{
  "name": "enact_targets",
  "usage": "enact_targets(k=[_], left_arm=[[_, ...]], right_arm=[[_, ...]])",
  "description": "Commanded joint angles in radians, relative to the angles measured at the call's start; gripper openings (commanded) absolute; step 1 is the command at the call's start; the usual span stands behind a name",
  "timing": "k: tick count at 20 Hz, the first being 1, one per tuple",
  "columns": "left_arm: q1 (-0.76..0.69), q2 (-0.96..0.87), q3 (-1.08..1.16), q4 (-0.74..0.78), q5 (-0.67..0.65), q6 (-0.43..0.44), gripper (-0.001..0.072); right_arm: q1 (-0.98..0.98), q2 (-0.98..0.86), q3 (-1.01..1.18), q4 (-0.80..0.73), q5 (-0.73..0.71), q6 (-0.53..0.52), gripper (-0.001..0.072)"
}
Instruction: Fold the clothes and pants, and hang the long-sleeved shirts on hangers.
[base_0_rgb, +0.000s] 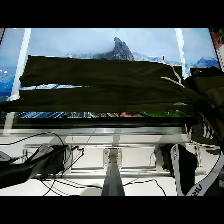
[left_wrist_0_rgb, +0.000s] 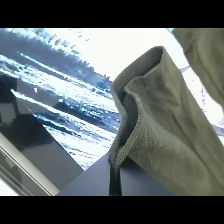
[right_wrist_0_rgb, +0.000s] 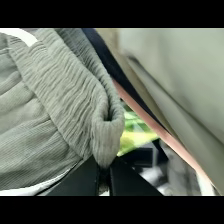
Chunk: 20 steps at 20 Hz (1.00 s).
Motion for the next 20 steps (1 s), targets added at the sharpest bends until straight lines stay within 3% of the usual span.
enact_targets(k=[1,10,15,20], left_arm=[[-0.019,0.005,0.005,0.000,0.011,0.000,0.0030],[-0.220,0.005,0.074,0.000,0.130,-0.005,0.0028],[-0.386,-0.067,0.150,0.012,0.332,-0.114,0.0026],[-0.573,-0.332,0.343,0.012,0.360,-0.235,0.0026]], right_arm=[[-0.018,0.058,0.002,-0.063,0.079,0.048,0.0025],[-0.018,0.088,0.132,-0.100,0.119,0.105,0.0024],[-0.018,0.016,0.158,-0.024,0.034,0.128,0.0024],[0.004,-0.217,0.159,0.237,-0.270,0.128,0.0024]])
